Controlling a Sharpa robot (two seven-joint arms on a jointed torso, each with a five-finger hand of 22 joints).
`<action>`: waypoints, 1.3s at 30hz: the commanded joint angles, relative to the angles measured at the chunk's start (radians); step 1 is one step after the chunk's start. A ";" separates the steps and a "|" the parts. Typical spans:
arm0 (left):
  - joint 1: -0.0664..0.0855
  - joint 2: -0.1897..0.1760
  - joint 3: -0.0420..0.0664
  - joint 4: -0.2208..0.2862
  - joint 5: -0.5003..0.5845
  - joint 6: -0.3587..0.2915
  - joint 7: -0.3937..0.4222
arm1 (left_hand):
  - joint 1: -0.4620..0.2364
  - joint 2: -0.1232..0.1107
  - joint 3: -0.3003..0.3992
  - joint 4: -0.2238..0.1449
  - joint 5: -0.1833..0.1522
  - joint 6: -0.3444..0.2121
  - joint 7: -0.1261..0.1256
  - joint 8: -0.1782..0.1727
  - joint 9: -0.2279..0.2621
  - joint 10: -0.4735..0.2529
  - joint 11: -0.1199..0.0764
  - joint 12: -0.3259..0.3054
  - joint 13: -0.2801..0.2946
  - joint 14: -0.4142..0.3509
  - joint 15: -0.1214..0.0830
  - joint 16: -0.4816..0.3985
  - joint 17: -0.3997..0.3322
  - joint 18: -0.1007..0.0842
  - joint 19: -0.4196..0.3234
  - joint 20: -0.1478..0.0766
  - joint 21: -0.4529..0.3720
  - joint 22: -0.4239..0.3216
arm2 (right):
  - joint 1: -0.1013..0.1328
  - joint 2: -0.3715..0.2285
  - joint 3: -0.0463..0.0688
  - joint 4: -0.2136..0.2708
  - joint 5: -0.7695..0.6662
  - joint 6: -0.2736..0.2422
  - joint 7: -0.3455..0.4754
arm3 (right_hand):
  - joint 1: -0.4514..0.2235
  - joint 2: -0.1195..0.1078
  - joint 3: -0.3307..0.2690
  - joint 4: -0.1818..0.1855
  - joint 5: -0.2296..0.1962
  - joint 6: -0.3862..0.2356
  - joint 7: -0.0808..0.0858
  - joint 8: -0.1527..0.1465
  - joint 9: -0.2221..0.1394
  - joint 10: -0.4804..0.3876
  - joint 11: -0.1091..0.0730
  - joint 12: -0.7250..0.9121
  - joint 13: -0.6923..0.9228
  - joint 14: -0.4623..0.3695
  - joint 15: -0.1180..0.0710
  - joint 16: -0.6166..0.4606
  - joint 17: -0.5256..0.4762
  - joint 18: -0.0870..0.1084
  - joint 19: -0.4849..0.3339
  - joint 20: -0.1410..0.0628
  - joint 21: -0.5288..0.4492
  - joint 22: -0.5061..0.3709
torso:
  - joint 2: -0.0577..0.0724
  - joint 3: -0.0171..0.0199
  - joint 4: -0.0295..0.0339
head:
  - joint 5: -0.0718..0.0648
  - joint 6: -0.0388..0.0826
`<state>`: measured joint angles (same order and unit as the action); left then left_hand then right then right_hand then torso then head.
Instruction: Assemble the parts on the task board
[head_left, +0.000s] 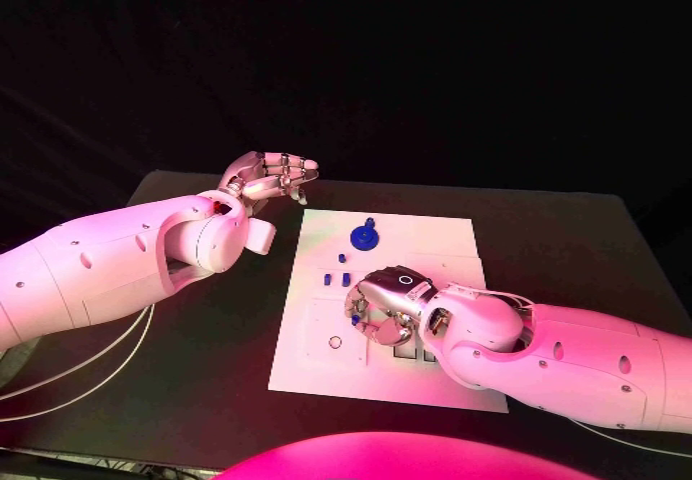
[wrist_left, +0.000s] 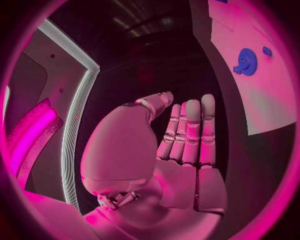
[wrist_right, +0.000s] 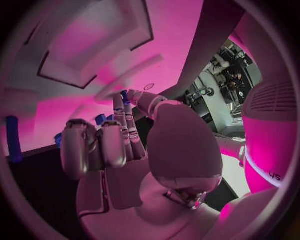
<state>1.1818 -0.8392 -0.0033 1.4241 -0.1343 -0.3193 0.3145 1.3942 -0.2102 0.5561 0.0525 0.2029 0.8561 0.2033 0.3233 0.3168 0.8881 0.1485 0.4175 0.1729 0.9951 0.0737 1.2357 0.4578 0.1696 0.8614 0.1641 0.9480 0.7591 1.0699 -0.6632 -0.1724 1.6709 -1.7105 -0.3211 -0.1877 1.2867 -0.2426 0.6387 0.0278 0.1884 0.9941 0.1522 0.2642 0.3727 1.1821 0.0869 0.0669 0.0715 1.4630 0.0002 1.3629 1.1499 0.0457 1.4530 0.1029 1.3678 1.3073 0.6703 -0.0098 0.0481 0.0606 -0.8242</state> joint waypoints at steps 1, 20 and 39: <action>0.001 0.001 0.001 0.001 -0.005 0.013 0.002 | -0.007 0.003 -0.006 0.001 -0.002 -0.007 0.000 0.004 0.000 -0.007 -0.003 0.005 -0.001 -0.009 -0.001 0.005 -0.001 0.014 0.000 0.004 -0.003 -0.002 | -0.003 -0.002 -0.002 0.000 0.000 -0.003 0.004 | 0.001 -0.024 -0.022 -0.002 -0.003 -0.036 0.003 -0.028 -0.009 -0.073 0.012 -0.003 -0.008 0.018 0.012 -0.022 -0.036 0.032 -0.037 0.008 -0.066 -0.042 | 0.000 0.0000 -0.0001 | 0.000 0.001; 0.001 0.000 0.001 0.000 -0.006 0.018 -0.004 | -0.006 0.003 -0.007 0.001 -0.002 -0.007 0.000 0.005 0.000 -0.011 -0.002 0.006 -0.002 -0.009 0.000 0.005 -0.001 0.014 0.000 0.005 -0.004 -0.002 | 0.022 -0.092 0.003 0.075 0.029 -0.075 -0.006 | 0.028 -0.015 -0.140 0.007 0.014 -0.060 -0.002 -0.069 -0.022 -0.136 0.014 0.024 -0.004 0.011 0.012 -0.039 -0.075 0.042 -0.046 0.009 -0.123 -0.094 | -0.001 0.0001 -0.0002 | -0.010 0.010; 0.001 0.000 0.000 -0.001 -0.006 0.026 -0.003 | -0.006 0.002 -0.007 0.001 -0.002 -0.008 0.000 0.006 0.000 -0.014 -0.002 0.007 -0.002 -0.010 0.000 0.006 -0.002 0.014 0.000 0.005 -0.004 -0.002 | 0.134 -0.291 0.015 0.070 0.176 0.039 -0.032 | 0.233 0.041 -0.651 0.234 0.037 -0.102 -0.014 -0.144 -0.040 -0.216 0.016 0.116 -0.004 0.015 0.019 -0.010 -0.067 0.047 -0.040 0.010 -0.168 -0.116 | 0.001 0.0014 -0.0003 | -0.042 0.030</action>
<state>1.1819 -0.8406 -0.0036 1.4218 -0.1370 -0.3129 0.3068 1.3942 -0.2102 0.5561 0.0525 0.2029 0.8561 0.2033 0.3233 0.3168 0.8810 0.1484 0.4175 0.1720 0.9951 0.0737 1.2357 0.4570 0.1695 0.8614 0.1641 0.9479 0.7583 1.2040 -0.9540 -0.1578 1.7451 -1.5488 -0.3411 -0.2139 1.4970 -0.2025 0.0172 0.2275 0.2206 0.8987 0.1402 0.1251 0.3325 0.9749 0.1014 0.1772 0.0675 1.4651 0.0131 1.3500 1.0850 0.0784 1.4154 0.1082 1.2074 1.1965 0.6696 -0.0090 0.0463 0.0195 -0.7958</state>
